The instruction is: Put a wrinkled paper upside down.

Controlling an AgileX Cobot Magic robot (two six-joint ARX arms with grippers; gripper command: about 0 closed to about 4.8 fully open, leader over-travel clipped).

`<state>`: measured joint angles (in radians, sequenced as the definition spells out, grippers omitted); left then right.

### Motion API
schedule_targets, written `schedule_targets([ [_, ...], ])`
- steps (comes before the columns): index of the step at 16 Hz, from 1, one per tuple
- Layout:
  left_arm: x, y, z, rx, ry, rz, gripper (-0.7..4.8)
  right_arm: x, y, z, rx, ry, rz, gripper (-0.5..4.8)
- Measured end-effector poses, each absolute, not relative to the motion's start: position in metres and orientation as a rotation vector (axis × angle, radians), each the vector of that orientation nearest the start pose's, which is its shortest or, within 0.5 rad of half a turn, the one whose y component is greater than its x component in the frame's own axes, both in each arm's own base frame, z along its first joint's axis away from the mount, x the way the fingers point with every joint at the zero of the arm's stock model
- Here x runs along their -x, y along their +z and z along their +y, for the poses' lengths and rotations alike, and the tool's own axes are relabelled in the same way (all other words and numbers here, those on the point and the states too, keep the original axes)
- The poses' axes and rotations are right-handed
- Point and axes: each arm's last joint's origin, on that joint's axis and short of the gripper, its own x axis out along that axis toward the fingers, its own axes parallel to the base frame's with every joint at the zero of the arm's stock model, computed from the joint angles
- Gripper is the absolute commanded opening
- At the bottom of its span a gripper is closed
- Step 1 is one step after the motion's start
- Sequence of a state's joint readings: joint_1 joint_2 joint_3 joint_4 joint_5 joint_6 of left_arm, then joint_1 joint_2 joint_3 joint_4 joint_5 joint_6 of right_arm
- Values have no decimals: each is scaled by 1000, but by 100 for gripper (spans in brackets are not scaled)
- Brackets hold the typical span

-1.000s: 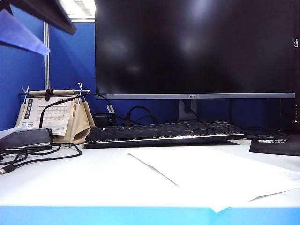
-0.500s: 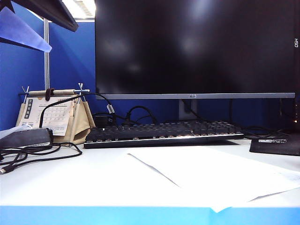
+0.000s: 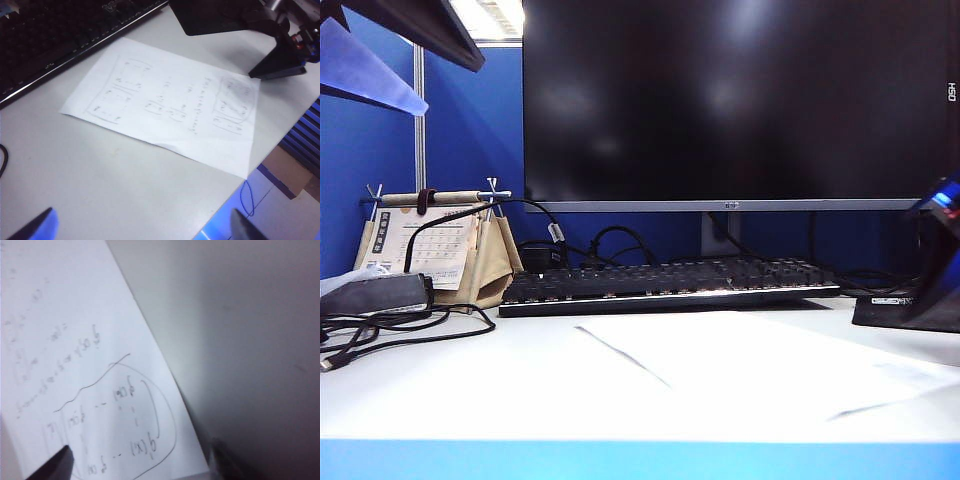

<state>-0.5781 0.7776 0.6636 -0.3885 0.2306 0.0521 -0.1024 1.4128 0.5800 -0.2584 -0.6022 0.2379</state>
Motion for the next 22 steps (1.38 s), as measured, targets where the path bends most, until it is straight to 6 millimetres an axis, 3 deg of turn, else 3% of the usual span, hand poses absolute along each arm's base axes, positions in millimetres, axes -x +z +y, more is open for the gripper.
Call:
schedule_targets([
  [1,-135,274,-96,-138,-805,491,462,-233,139,-7,-604,346,1091,301],
  [2,-135,274,-96,-138,-805,493,462,-234,136,-7,-614,362,1094,127],
  [4,-135,274,-96,-138,-805,493,462,-228,131,-6,-648,372,1153,117],
  [6,-135,274,-96,-138,-805,492,462,-225,130,-5,-674,378,1196,176],
  [7,-135,274,-96,-138,-804,492,462,-223,130,-4,-677,393,1206,175],
  [10,-136,276,-97,-135,-805,475,462,-224,131,-4,-671,407,1198,127],
  [11,-136,276,-97,-135,-805,474,462,-224,130,-4,-666,396,1198,56],
  [13,-136,276,-97,-135,-805,474,462,-224,128,-5,-657,382,1195,-7],
  [19,-136,276,-97,-135,-805,473,462,-229,129,-4,-659,392,1146,-7],
  [20,-136,276,-97,-135,-805,473,462,-221,158,-3,-621,433,1023,-7],
  [22,-136,277,-97,-133,-806,465,462,-213,183,-3,-605,445,914,-7],
])
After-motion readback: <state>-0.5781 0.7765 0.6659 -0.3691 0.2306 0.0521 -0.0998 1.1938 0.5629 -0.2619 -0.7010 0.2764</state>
